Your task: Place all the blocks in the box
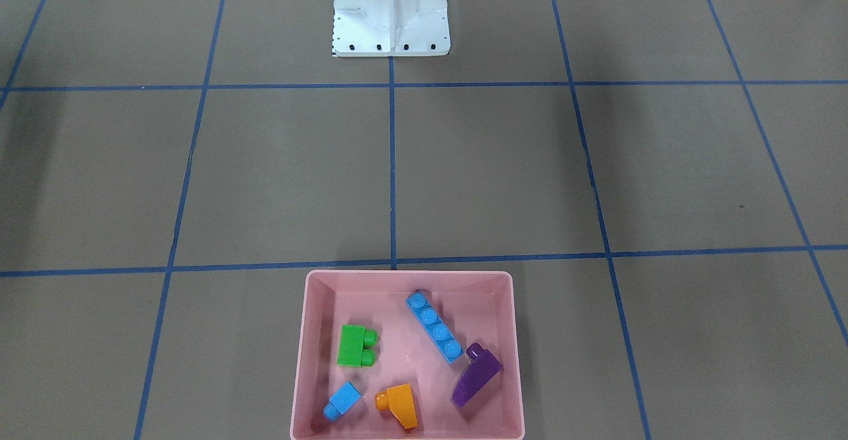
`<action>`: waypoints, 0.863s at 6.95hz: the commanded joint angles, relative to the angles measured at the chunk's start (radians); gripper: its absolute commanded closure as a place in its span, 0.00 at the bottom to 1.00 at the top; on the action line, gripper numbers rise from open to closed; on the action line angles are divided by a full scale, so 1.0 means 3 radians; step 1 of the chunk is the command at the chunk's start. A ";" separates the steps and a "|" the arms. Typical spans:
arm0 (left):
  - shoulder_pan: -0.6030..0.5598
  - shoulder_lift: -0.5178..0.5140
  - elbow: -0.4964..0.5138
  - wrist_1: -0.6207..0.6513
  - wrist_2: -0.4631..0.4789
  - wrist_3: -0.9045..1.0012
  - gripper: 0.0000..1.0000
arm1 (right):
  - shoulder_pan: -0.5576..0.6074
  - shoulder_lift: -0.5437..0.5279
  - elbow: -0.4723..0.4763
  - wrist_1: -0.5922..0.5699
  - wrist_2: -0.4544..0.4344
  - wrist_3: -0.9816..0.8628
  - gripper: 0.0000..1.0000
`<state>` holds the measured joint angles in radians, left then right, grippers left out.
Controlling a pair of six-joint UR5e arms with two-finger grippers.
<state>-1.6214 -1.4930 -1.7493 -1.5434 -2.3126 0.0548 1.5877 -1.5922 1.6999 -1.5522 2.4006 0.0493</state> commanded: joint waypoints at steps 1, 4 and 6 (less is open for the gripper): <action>0.0000 -0.0009 0.0007 0.0006 0.0003 -0.0004 0.00 | 0.0000 0.0000 -0.0006 -0.0001 0.0000 -0.0001 0.00; -0.0005 0.0001 0.0002 0.0006 0.0003 -0.0004 0.00 | 0.0000 0.0000 -0.0037 -0.0006 -0.0005 0.0015 0.00; 0.0000 0.0001 0.0002 0.0006 0.0003 -0.0029 0.00 | 0.0000 0.0000 -0.0052 -0.0006 -0.0010 0.0020 0.00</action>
<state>-1.6219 -1.4929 -1.7478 -1.5417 -2.3117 0.0485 1.5877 -1.5930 1.6885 -1.5537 2.3988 0.0540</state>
